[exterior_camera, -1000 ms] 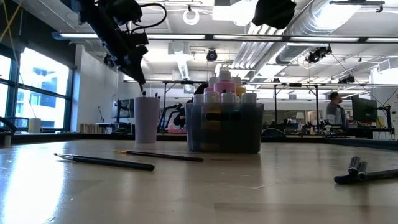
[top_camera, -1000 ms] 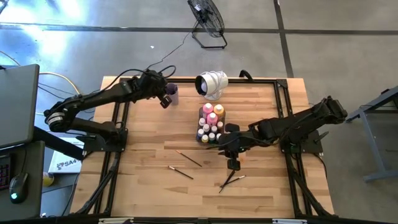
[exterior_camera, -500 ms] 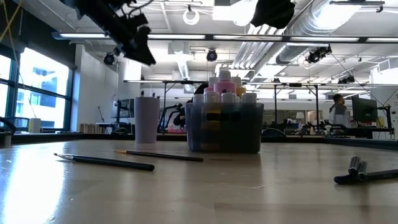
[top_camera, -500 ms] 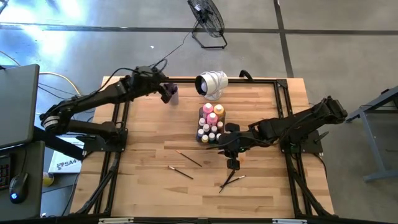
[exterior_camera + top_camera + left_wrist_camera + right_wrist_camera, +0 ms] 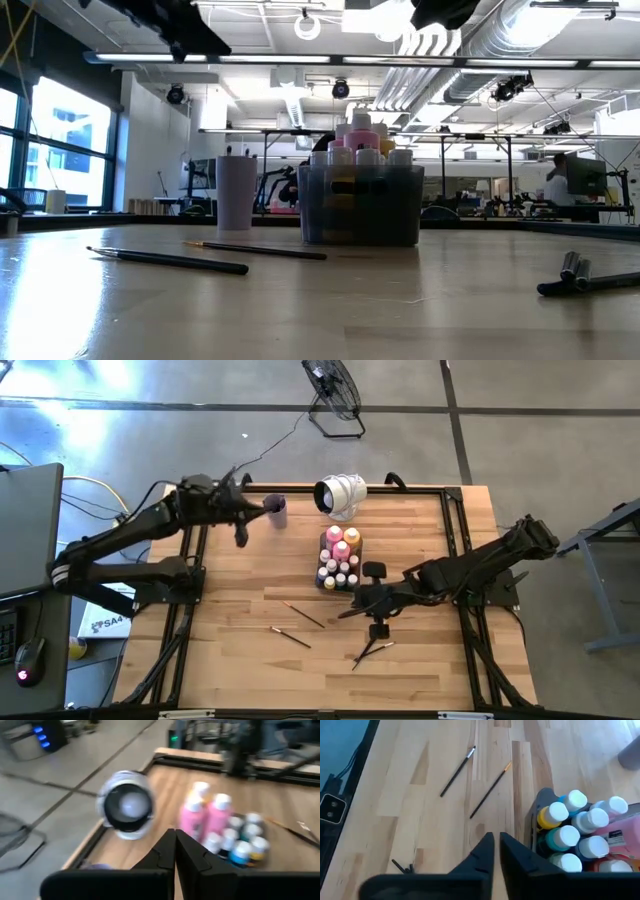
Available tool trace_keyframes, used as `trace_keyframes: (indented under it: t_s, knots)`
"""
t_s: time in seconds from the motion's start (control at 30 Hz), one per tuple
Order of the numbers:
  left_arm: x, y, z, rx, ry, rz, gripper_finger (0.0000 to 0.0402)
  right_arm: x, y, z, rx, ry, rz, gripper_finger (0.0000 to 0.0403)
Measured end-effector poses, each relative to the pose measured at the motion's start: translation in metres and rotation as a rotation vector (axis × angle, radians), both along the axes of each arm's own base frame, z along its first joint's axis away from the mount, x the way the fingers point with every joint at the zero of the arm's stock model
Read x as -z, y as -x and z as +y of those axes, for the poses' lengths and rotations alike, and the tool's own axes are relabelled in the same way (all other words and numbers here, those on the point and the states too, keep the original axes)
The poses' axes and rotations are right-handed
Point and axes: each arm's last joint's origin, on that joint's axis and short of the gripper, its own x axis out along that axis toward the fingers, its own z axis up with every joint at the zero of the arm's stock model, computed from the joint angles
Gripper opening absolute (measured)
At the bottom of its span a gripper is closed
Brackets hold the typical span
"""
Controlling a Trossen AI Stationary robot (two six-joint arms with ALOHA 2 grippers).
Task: Pick & Place Paint Supplies
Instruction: Put the silver paint brush into the violet cup
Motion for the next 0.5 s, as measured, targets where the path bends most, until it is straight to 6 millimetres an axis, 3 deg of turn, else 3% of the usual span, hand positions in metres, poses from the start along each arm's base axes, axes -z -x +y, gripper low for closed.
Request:
trace_keyframes:
  t_s: [0.23,0.5]
  knots:
    - [0.036,0.009,-0.037,0.224,-0.034,0.098,0.0001,0.026,0.003,0.003,0.001,-0.013,0.016,0.0003]
    - [0.085,0.0,-0.07,0.378,0.047,0.203,0.0,0.052,0.006,0.018,-0.066,-0.111,-0.074,0.0002]
